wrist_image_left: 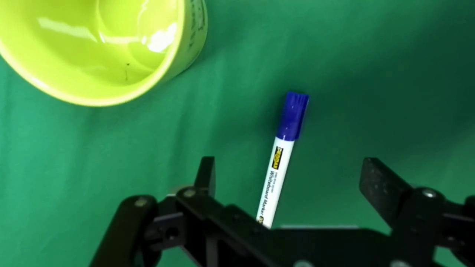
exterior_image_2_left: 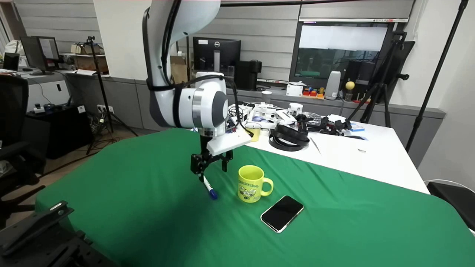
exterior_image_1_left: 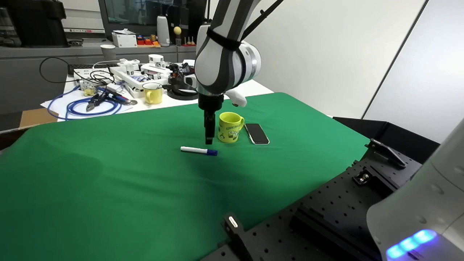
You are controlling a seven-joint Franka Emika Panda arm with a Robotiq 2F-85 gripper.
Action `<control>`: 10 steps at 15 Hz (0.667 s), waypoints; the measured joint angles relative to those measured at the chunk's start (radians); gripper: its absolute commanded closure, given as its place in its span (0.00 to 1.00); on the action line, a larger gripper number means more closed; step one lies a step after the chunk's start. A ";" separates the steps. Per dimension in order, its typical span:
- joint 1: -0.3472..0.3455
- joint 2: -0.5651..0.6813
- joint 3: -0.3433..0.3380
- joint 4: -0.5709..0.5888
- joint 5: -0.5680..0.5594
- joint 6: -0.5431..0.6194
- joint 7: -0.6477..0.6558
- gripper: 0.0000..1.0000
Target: Put the blue marker inside the yellow mug
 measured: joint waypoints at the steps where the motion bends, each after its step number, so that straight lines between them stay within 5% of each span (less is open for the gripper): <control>1: 0.001 0.009 0.001 0.003 0.000 0.003 0.010 0.00; 10: 0.018 0.075 0.006 0.011 -0.001 0.029 0.064 0.00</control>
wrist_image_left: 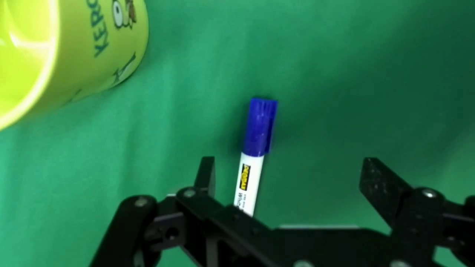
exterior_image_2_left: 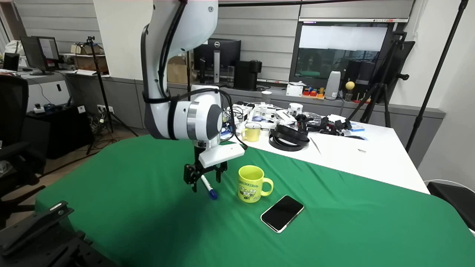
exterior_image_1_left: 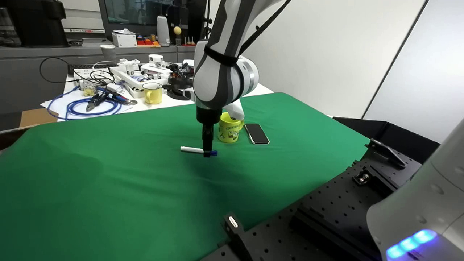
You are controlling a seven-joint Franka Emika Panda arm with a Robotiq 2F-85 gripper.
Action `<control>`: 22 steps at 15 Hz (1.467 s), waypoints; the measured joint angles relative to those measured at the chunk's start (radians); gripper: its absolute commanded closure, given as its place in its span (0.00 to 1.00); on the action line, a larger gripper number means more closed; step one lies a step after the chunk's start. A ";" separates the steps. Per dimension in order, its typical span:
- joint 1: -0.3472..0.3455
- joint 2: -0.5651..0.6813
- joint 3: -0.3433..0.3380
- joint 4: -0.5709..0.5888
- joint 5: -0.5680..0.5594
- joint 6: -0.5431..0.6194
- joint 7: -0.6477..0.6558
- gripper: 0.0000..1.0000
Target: Put the blue marker inside the yellow mug
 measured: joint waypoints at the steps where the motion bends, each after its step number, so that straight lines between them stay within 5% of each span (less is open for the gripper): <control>1: 0.001 0.006 0.000 0.000 0.000 0.000 0.002 0.00; 2: 0.002 0.012 0.001 0.001 -0.001 0.000 0.003 0.00; 3: 0.002 0.018 0.001 0.002 -0.002 0.000 0.004 0.25; 4: 0.003 0.023 0.001 0.003 -0.005 0.000 0.005 0.26; 8: 0.004 0.036 0.001 0.008 -0.018 0.001 0.012 0.55; 9: 0.004 0.036 0.000 0.011 -0.019 0.001 0.013 0.26; 10: 0.004 0.036 0.000 0.014 -0.019 0.001 0.013 0.15; 14: 0.004 0.039 0.000 0.015 -0.020 0.001 0.015 0.01; 15: 0.003 0.041 0.000 0.015 -0.020 0.001 0.016 0.08; 16: 0.003 0.042 0.000 0.015 -0.020 0.001 0.016 0.34; 18: 0.001 0.044 0.000 0.015 -0.020 0.001 0.016 0.35; 22: -0.002 0.046 0.000 0.015 -0.030 0.000 0.016 0.63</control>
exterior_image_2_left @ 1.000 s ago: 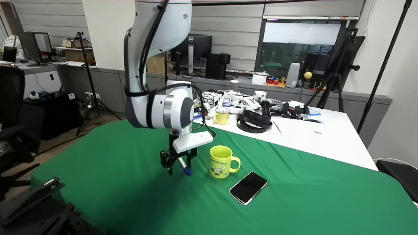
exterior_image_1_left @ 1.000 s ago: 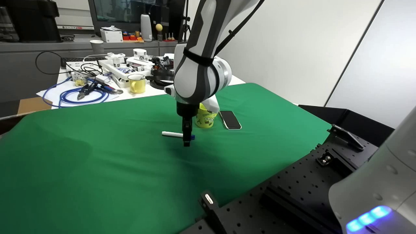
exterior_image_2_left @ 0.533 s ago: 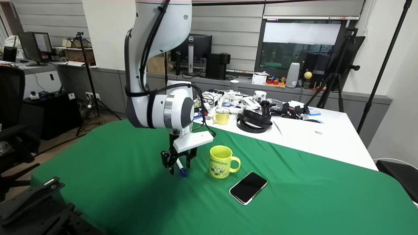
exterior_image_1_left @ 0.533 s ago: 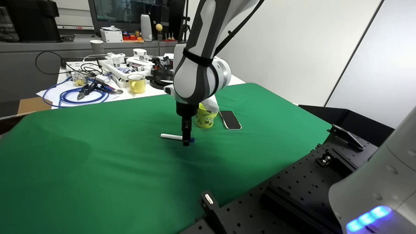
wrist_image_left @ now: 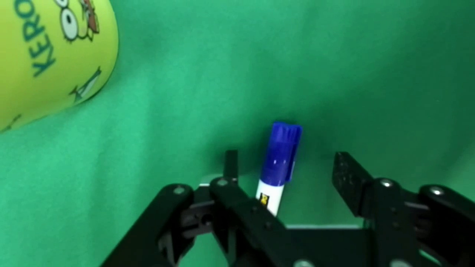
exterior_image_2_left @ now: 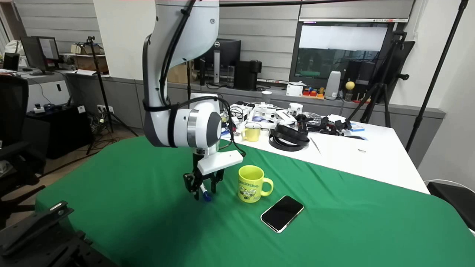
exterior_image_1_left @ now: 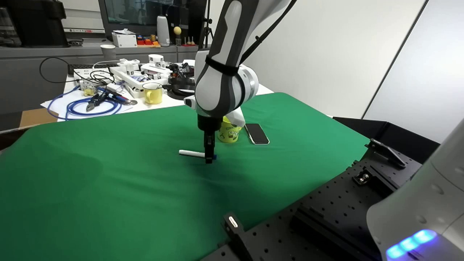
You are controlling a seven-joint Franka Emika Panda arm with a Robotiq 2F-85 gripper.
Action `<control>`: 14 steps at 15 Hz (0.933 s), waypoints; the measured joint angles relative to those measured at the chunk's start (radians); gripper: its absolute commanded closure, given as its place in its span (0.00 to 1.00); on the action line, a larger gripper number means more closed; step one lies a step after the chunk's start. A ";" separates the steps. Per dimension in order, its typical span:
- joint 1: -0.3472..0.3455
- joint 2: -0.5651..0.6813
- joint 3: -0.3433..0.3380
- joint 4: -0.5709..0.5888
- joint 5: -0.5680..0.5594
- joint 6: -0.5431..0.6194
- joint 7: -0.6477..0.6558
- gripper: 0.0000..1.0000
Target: Put the blue marker inside the yellow mug
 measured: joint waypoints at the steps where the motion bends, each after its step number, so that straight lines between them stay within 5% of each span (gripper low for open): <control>1: -0.001 0.000 0.000 0.000 -0.003 0.000 0.000 0.69; 6: -0.001 0.000 -0.001 0.000 -0.006 -0.001 0.000 0.99; 10: -0.014 -0.006 0.008 0.012 -0.006 -0.066 -0.003 0.95; 14: -0.042 -0.069 0.045 0.064 -0.009 -0.352 -0.058 0.95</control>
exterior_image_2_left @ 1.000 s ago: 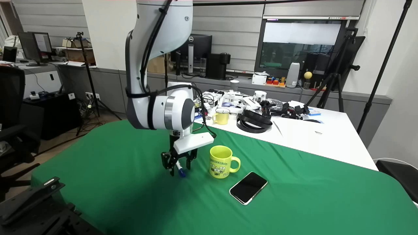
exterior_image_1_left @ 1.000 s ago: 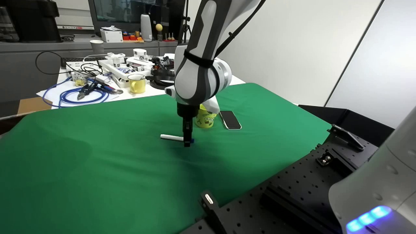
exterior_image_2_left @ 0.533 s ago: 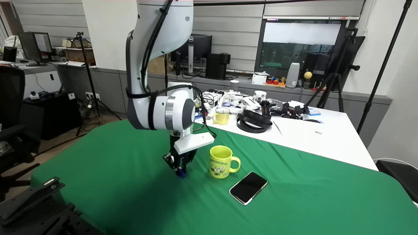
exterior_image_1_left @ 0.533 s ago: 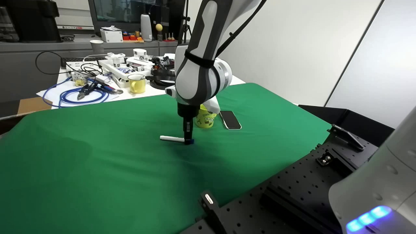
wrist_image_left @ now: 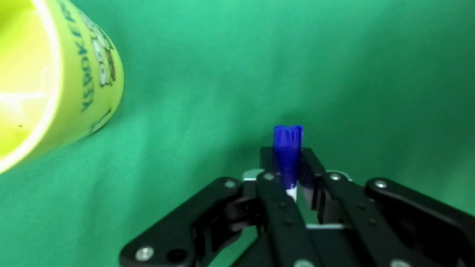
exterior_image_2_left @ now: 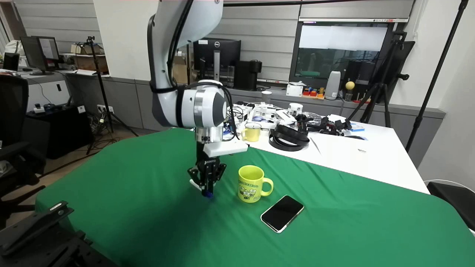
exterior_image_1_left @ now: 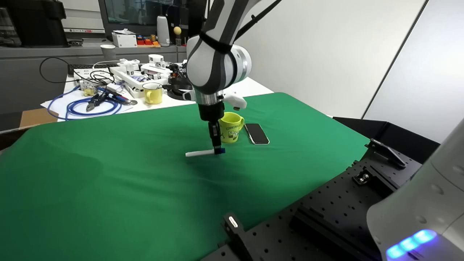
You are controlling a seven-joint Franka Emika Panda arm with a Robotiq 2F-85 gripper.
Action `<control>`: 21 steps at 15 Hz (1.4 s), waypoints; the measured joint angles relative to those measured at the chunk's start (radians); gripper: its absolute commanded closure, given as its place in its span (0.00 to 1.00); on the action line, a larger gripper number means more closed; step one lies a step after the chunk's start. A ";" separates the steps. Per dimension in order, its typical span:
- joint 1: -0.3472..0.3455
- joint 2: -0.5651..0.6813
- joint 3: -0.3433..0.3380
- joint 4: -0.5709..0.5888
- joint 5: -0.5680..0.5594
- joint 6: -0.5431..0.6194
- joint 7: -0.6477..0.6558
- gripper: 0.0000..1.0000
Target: Put the blue marker inside the yellow mug
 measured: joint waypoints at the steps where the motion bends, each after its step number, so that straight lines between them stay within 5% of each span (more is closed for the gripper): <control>1: 0.002 -0.026 0.002 0.015 -0.008 -0.075 -0.015 0.95; 6: 0.033 -0.145 -0.008 0.107 -0.117 -0.402 -0.088 0.95; 9: 0.064 -0.173 -0.030 0.156 -0.248 -0.504 -0.127 0.95; 21: 0.085 -0.125 -0.083 0.168 -0.809 -0.529 -0.138 0.95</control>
